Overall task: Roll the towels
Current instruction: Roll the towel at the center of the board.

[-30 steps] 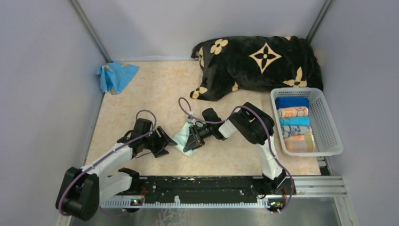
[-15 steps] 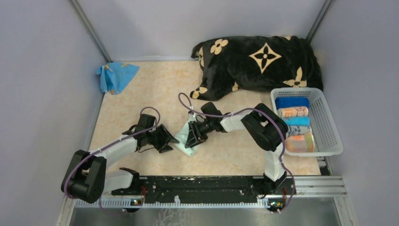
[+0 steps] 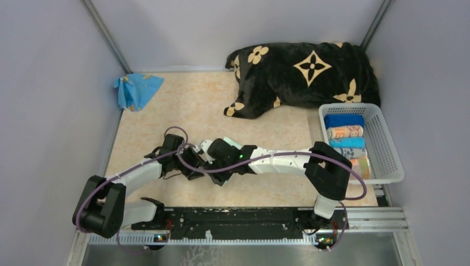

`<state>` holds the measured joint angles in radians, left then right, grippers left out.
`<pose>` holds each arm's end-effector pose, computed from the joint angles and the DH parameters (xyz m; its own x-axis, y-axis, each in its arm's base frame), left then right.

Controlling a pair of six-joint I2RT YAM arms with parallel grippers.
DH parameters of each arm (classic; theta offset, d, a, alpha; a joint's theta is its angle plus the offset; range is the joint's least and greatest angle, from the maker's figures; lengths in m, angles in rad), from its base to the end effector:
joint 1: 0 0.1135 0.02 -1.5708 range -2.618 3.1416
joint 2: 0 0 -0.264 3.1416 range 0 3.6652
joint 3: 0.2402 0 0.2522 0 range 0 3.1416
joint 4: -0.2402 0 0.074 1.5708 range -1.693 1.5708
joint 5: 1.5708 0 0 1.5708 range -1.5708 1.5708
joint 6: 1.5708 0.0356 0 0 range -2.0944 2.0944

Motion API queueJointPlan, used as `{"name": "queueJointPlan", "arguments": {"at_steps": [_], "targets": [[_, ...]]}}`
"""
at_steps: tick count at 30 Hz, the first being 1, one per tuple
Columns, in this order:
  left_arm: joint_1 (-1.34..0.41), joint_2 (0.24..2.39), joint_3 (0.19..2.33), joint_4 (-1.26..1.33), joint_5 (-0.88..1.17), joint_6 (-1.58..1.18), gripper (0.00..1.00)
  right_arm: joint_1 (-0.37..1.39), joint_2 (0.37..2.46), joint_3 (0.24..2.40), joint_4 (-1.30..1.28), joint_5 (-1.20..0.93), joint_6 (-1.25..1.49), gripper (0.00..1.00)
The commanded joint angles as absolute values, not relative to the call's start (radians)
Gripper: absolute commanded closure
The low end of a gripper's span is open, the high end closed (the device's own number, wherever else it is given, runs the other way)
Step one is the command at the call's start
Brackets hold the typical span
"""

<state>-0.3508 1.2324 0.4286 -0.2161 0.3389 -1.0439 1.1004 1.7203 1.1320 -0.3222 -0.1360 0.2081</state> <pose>0.1855 -0.0805 0.1361 -0.8238 -0.5666 -0.0184 -0.4465 0.6684 -0.5949 0.1604 0.3261 0.2022 -0.5405 -0.6114 -0.5780 -0.8270 0.5123 0.2315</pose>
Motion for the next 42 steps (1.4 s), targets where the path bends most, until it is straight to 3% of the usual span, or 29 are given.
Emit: {"name": "queueJointPlan", "arguments": {"at_steps": [1, 10, 18, 22, 25, 27, 30, 35, 42], "targets": [[-0.348, 1.254, 0.386, -0.282, 0.221, -1.042, 0.42, 1.215, 1.699, 1.164, -0.338, 0.146, 0.129, 0.53], [-0.347, 1.248, 0.384, -0.288, 0.219, -1.051, 0.41, 1.271, 1.792, 1.176, -0.308, 0.347, 0.096, 0.53], [-0.348, 1.244, 0.389, -0.29, 0.219, -1.048, 0.4, 1.271, 1.857, 1.164, -0.293, 0.333, 0.074, 0.54], [-0.347, 1.244, 0.408, -0.302, 0.206, -1.033, 0.38, 1.27, 1.884, 1.148, -0.29, 0.309, 0.064, 0.59], [-0.347, 1.242, 0.43, -0.314, 0.197, -1.024, 0.35, 1.265, 1.891, 1.139, -0.294, 0.27, 0.055, 0.71], [-0.347, 1.23, 0.444, -0.328, 0.193, -1.015, 0.32, 1.241, 1.883, 1.13, -0.291, 0.185, 0.057, 0.84], [-0.346, 1.183, 0.454, -0.353, 0.177, -1.009, 0.25, 1.165, 1.844, 1.099, -0.251, -0.027, 0.082, 0.92], [-0.344, 1.041, 0.442, -0.397, 0.144, -1.003, 0.14, 1.009, 1.813, 1.043, -0.111, -0.525, 0.18, 0.93], [-0.344, 0.907, 0.409, -0.419, 0.158, -0.976, 0.11, 0.836, 1.894, 0.991, 0.146, -0.941, 0.406, 0.93]]}}
